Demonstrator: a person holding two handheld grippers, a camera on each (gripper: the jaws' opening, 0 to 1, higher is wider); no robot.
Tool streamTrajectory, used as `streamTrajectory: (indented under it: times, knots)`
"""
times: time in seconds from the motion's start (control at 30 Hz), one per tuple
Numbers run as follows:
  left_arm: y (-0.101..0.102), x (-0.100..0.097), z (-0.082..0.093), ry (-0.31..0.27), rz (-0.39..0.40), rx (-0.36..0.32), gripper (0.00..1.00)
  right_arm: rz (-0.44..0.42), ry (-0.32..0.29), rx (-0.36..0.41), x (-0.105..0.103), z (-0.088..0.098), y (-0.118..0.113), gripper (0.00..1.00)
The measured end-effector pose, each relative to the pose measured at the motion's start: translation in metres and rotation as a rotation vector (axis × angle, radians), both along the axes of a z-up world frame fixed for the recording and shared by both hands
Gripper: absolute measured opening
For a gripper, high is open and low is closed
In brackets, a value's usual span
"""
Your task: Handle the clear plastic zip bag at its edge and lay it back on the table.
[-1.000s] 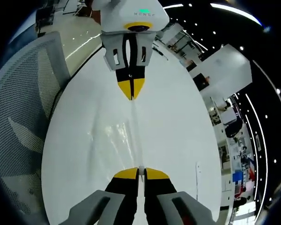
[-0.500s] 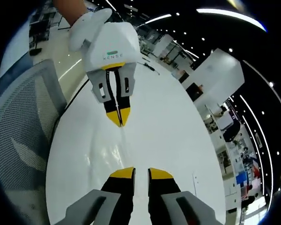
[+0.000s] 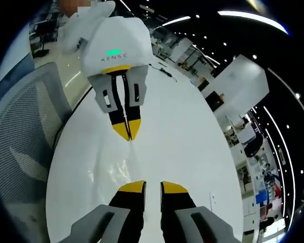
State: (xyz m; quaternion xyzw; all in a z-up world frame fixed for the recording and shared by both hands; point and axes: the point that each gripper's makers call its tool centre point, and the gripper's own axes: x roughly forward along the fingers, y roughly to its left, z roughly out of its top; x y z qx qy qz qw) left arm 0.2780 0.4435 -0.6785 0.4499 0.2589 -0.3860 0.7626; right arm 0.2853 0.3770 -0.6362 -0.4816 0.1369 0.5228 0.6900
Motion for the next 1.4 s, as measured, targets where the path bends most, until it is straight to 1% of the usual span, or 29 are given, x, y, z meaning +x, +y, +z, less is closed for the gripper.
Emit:
streamTrajectory:
  times: [0.1, 0.23, 0.33, 0.53, 0.67, 0.73, 0.83, 0.97, 1.07, 1.13, 1.3, 1.33, 1.37, 1.4]
  knots:
    - [0.000, -0.001, 0.002, -0.001, 0.000, -0.003, 0.00, -0.002, 0.009, -0.020, 0.001, -0.008, 0.001, 0.08]
    - [0.002, -0.001, 0.002, -0.001, 0.007, -0.005, 0.00, 0.002, 0.023, -0.024, -0.002, -0.011, 0.002, 0.08]
    - [0.002, -0.001, 0.002, -0.002, 0.005, -0.004, 0.00, 0.004, 0.019, -0.041, 0.000, -0.017, 0.001, 0.08]
    - [0.000, -0.002, 0.005, -0.009, -0.003, -0.008, 0.00, -0.007, 0.046, -0.059, -0.001, -0.029, -0.001, 0.08]
    - [-0.001, -0.001, 0.006, -0.013, -0.002, -0.015, 0.00, -0.022, 0.064, -0.060, -0.002, -0.033, -0.003, 0.04]
    - [-0.001, 0.000, 0.006, -0.014, 0.001, -0.018, 0.00, -0.035, 0.087, -0.051, -0.003, -0.035, -0.003, 0.00]
    - [-0.001, 0.003, 0.006, -0.018, 0.004, -0.021, 0.00, -0.050, 0.084, -0.047, 0.000, -0.035, -0.003, 0.00]
    - [-0.001, 0.009, 0.010, -0.032, 0.010, -0.020, 0.00, -0.084, 0.077, -0.025, 0.010, -0.029, -0.003, 0.00]
    - [-0.002, 0.016, 0.014, -0.042, 0.010, -0.018, 0.00, -0.111, 0.070, -0.008, 0.021, -0.021, -0.003, 0.00]
    - [-0.003, 0.022, 0.019, -0.054, 0.013, -0.020, 0.00, -0.121, 0.060, -0.001, 0.026, -0.016, -0.003, 0.00]
    - [-0.005, 0.040, 0.032, -0.085, 0.023, -0.024, 0.00, -0.140, 0.022, 0.011, 0.047, 0.000, -0.004, 0.00]
    - [-0.005, 0.041, 0.033, -0.088, 0.024, -0.024, 0.00, -0.141, 0.021, 0.012, 0.048, 0.001, -0.004, 0.00]
    - [-0.005, 0.048, 0.037, -0.104, 0.028, -0.026, 0.00, -0.146, 0.003, 0.019, 0.057, 0.006, -0.004, 0.00]
    - [-0.005, 0.055, 0.042, -0.114, 0.032, -0.028, 0.00, -0.147, -0.003, 0.020, 0.061, 0.009, -0.004, 0.00]
